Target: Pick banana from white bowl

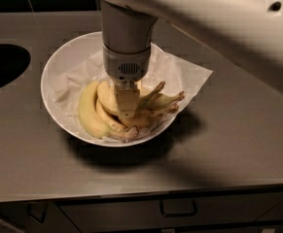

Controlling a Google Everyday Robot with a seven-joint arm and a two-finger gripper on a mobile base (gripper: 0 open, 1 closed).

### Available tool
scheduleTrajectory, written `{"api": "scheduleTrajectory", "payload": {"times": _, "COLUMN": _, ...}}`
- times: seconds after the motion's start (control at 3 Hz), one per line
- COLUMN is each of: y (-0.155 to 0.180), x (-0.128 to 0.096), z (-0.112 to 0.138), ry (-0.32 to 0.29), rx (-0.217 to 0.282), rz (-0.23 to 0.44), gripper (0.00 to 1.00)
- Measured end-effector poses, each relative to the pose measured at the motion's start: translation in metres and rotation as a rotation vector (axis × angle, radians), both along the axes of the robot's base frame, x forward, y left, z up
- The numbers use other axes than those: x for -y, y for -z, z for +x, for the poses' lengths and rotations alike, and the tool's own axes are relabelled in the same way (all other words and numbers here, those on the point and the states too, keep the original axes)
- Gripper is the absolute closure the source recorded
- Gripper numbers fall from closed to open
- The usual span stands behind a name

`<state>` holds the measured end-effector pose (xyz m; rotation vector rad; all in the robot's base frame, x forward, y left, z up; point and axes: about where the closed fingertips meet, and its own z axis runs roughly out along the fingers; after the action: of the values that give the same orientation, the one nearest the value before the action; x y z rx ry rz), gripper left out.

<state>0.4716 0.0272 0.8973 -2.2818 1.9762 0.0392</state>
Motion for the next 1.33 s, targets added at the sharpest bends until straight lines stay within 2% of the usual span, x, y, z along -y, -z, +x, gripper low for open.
{"api": "scheduleTrajectory", "payload": {"times": 0.67, "y": 0.0032, "x": -0.0008, "z": 0.0013, "ry": 0.011, "rx": -0.016, "rz": 0.004, "gripper": 0.66}}
{"api": "scheduleTrajectory", "payload": {"times": 1.0, "y": 0.0033, "x": -0.0009, "z": 0.0017, "ry": 0.016, "rx": -0.021, "rz": 0.007, "gripper": 0.62}}
{"api": "scheduleTrajectory", "payload": {"times": 1.33, "y": 0.0033, "x": -0.001, "z": 0.0018, "ry": 0.017, "rx": -0.025, "rz": 0.01, "gripper": 0.81}}
